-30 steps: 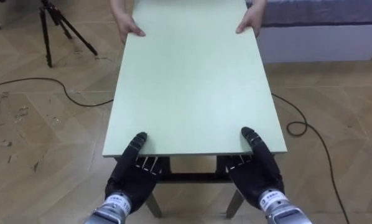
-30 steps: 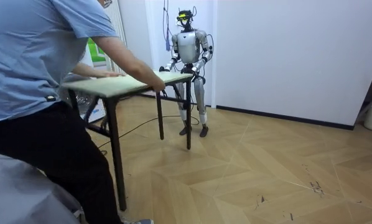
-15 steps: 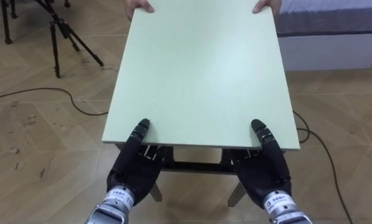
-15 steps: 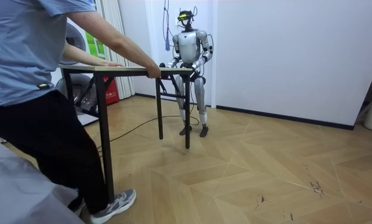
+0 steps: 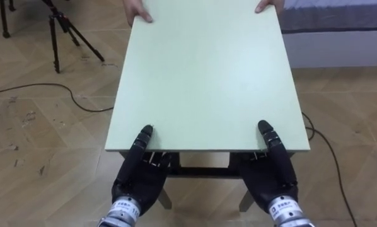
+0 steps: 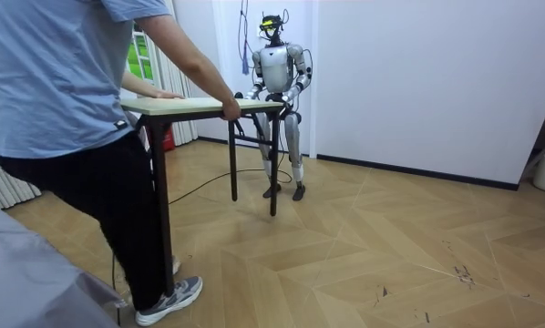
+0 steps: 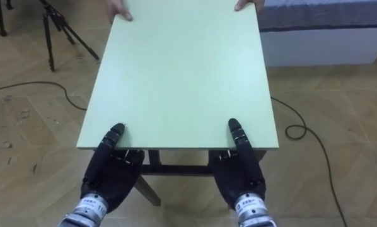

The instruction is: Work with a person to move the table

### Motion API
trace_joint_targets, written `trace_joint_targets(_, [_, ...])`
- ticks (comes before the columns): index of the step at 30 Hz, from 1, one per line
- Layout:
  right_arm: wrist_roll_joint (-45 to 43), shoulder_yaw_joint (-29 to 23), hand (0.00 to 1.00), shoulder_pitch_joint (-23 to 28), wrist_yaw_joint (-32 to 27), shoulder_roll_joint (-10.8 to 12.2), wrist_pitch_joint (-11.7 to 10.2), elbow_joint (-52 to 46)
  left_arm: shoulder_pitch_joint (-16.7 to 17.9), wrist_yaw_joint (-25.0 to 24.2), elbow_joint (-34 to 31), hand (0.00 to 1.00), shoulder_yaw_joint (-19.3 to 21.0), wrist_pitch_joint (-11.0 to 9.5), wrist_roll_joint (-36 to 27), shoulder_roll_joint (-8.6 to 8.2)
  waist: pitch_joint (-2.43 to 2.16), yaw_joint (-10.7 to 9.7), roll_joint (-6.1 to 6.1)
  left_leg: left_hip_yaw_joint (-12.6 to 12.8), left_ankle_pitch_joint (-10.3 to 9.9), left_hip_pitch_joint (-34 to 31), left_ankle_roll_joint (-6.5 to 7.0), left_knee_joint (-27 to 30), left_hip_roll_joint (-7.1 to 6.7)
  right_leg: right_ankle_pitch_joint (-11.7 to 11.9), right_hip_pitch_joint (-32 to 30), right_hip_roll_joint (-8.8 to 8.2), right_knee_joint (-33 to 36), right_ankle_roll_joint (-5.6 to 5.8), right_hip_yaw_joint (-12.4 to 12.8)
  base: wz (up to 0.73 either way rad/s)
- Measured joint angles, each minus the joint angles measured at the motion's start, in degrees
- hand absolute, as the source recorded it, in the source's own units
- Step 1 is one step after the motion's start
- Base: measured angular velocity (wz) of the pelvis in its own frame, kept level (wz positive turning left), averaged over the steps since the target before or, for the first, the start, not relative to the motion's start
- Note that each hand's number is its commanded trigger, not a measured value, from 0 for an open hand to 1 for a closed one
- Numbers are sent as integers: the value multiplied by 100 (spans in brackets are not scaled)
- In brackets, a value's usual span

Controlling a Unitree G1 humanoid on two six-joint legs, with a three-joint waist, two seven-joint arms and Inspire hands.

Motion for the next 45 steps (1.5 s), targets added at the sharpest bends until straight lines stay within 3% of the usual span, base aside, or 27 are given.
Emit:
trace_joint_targets(6, [126, 184, 100, 6, 72, -94, -163, -5, 50, -7, -95, 100, -153, -213, -10, 108, 34, 18, -69, -5, -1, -136, -1, 96, 4, -6, -128, 8, 87, -14, -9, 0])
trace_joint_targets(9, [319, 269, 100, 5, 94, -136, -213, -5, 51, -38, -94, 100, -217, -319, -16, 161, 77, 66, -142, -35, -13, -244, -21, 319, 14, -51, -197, 12, 222, -50, -1, -1])
trace_joint_targets(11, [301, 317, 100, 5, 141, -121, -241, -4, 37, -105, -95, 100, -245, -408, -20, 168, 80, 68, -244, -77, -65, -569, -103, 865, 42, -111, -328, 0, 369, -100, 9, 2])
trace_joint_targets(13, [251, 342, 100, 16, 144, -123, -276, 19, 55, -132, -83, 100, -250, -443, -20, 184, 80, 142, -269, -209, -153, -1180, -180, 2103, 212, -154, -391, 20, 443, -207, -37, -8])
trace_joint_targets(14, [263, 368, 100, 34, 144, -147, -300, 17, 68, -132, -81, 100, -266, -445, -23, 189, 77, 157, -264, -273, -148, -1320, -179, 2404, 259, -165, -379, 58, 462, -244, -56, -5])
trace_joint_targets(16, [292, 373, 100, 117, 193, -155, -322, 17, 107, -132, -82, 100, -310, -447, -30, 231, 81, 158, -175, -483, -58, -1897, -209, 3515, 512, -245, -407, 266, 516, -398, -183, 10])
trace_joint_targets(17, [285, 373, 100, 133, 202, -159, -324, 17, 117, -131, -81, 100, -335, -459, -65, 239, 84, 164, -154, -513, -5, -2004, -227, 3725, 578, -259, -404, 315, 515, -431, -212, 8])
trace_joint_targets(19, [258, 381, 100, 177, 207, -182, -322, 19, 195, -126, -78, 100, -415, -468, -214, 274, 90, 161, -69, -531, 269, -2233, -216, 4512, 764, -295, -374, 429, 563, -569, -274, -7])
trace_joint_targets(21, [244, 385, 100, 198, 207, -229, -320, 18, 252, -126, -71, 100, -434, -465, -267, 283, 96, 171, 3, -507, 484, -2048, -245, 5147, 787, -357, -405, 466, 723, -625, -292, -1])
trace_joint_targets(23, [222, 395, 100, 198, 267, -232, -327, 3, 247, -166, -73, 100, -434, -469, -257, 335, 100, 102, 64, -501, 441, -1687, -304, 5199, 768, -371, -582, 499, 921, -672, -331, 8])
trace_joint_targets(25, [163, 408, 100, 190, 391, -237, -388, -34, 224, -269, -76, 100, -429, -483, -255, 346, 106, -20, 199, -577, 149, -1197, -560, 4755, 779, -323, -957, 511, 1105, -713, -482, 18])
trace_joint_targets(26, [165, 405, 100, 187, 396, -239, -404, -51, 201, -273, -77, 100, -436, -482, -264, 351, 102, -57, 235, -587, 42, -1058, -568, 4516, 778, -302, -1047, 511, 1136, -719, -516, 29])
trace_joint_targets(27, [174, 404, 100, 130, 418, -234, -409, -60, 106, -272, -77, 100, -437, -480, -281, 373, 108, -104, 307, -653, -302, -780, -580, 3952, 773, -216, -1227, 509, 1159, -723, -630, 20])
trace_joint_targets(28, [189, 404, 100, 29, 419, -234, -412, -60, -7, -270, -77, 100, -430, -488, -309, 418, 111, -155, 318, -662, -782, -596, -589, 3329, 748, -85, -1441, 491, 1159, -734, -682, 18])
trace_joint_targets(29, [194, 405, 100, -20, 418, -234, -412, -60, -60, -269, -76, 100, -428, -508, -310, 424, 110, -167, 320, -665, -959, -537, -562, 3073, 713, -13, -1539, 477, 1150, -737, -703, 8])
trace_joint_targets(31, [252, 366, 100, -154, 416, -230, -398, -46, -276, -239, -13, 100, -462, -561, -331, 409, 101, -219, 345, -624, -1388, -430, -470, 2137, 605, 382, -1859, 390, 951, -727, -809, 12])
trace_joint_targets(33, [233, 201, 100, -173, 416, -204, -323, 17, -419, -240, 157, 100, -516, -558, -354, 381, 97, -333, 371, -627, -1493, -435, -335, 1679, 476, 695, -1957, 246, 748, -664, -901, 32])
trace_joint_targets(34, [182, 133, 100, -133, 415, -199, -275, 24, -469, -243, 262, 100, -586, -567, -406, 372, 95, -376, 365, -601, -1511, -488, -178, 1557, 328, 883, -2004, 99, 652, -605, -910, 29])
trace_joint_targets(35, [176, 103, 100, -101, 409, -207, -267, 31, -471, -243, 314, 100, -618, -566, -436, 374, 89, -360, 341, -570, -1465, -547, -107, 1577, 230, 963, -2006, 10, 583, -547, -874, 8])
trace_joint_targets(37, [131, 27, 100, 62, 375, -264, -129, 33, -342, -250, 395, 100, -684, -518, -533, 375, 54, -374, 230, -384, -1242, -640, 125, 1552, -169, 1392, -1945, -236, 250, -298, -583, -19])
trace_joint_targets(38, [131, 25, 100, 87, 369, -269, -97, 36, -306, -253, 398, 100, -686, -509, -541, 375, 59, -353, 192, -342, -1183, -654, 177, 1541, -251, 1509, -1924, -307, 152, -220, -518, -22])
trace_joint_targets(40, [101, 16, 100, 122, 362, -284, 12, 85, -188, -273, 400, 100, -696, -505, -585, 409, 39, -472, 41, -181, -943, -877, 420, 1585, -529, 1935, -1861, -590, -342, 600, -376, 1])
trace_joint_targets(41, [96, -5, 100, 123, 361, -277, 51, 95, -172, -277, 400, 100, -700, -506, -591, 408, 37, -495, 27, -129, -897, -948, 468, 1596, -554, 1928, -1853, -626, -425, 762, -389, 14])
trace_joint_targets(42, [77, -56, 100, 129, 360, -280, 100, 124, -160, -277, 432, 100, -708, -502, -592, 379, 56, -560, 42, -4, -839, -1042, 614, 1624, -520, 1574, -1977, -777, 141, 692, -412, 42])
trace_joint_targets(43, [81, -89, 100, 199, 362, -302, 106, 166, -169, -276, 509, 100, -730, -441, -572, 374, 57, -682, 35, 166, -761, -1071, 731, 1619, -401, 961, -1998, -957, 1354, 440, -293, 58])
trace_joint_targets(44, [103, -95, 100, 259, 385, -306, 87, 161, -180, -274, 515, 100, -750, -413, -540, 380, 58, -716, 16, 336, -704, -1076, 693, 1588, -306, 572, -1966, -1046, 1891, 472, -218, 93])
trace_joint_targets(45, [145, -92, 100, 394, 464, -265, 21, 125, -195, -274, 512, 100, -817, -407, -495, 388, 55, -809, -42, 625, -579, -1125, 573, 1543, -160, -41, -1795, -1237, 2695, 541, -84, 87])
